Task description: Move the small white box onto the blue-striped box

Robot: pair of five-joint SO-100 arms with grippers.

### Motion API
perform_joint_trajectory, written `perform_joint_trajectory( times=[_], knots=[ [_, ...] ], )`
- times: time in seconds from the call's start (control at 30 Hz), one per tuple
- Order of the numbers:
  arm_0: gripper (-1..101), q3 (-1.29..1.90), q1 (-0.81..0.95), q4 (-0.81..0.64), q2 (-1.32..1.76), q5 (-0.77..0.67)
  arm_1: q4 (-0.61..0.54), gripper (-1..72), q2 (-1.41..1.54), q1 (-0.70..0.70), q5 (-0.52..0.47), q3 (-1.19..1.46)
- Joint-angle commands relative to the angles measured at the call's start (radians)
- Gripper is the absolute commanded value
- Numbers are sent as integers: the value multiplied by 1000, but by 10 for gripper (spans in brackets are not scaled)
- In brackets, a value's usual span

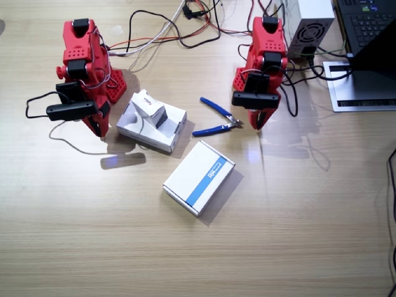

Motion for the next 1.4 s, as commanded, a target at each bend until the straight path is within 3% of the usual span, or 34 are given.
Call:
perform_joint_trajectory(
  times=[0.0, 0.73, 0.93, 1.0, 1.1, 1.23, 1.33, 1.37],
  knots=[
    [-1, -18, -272, 18, 29, 31, 17, 5, 28, -104, 61, -14],
    [-1, -21, -247, 11, 29, 54, 17, 5, 28, -104, 61, -14],
    [-2, -169, -192, 15, 31, 21, 17, 5, 28, -104, 61, -14],
    [-2, -265, -118, 21, 31, -69, 17, 5, 28, -104, 61, -14],
    [-1, -577, 80, 48, -91, -394, 17, 5, 28, -104, 61, -14],
    [-1, -1232, 413, 275, -649, -723, 17, 5, 28, -104, 61, -14],
    [16, -1508, 611, 434, -885, -885, 17, 5, 28, -104, 61, -14],
    [66, -1574, 667, 480, -950, -930, 17, 5, 28, -104, 61, -14]
  ],
)
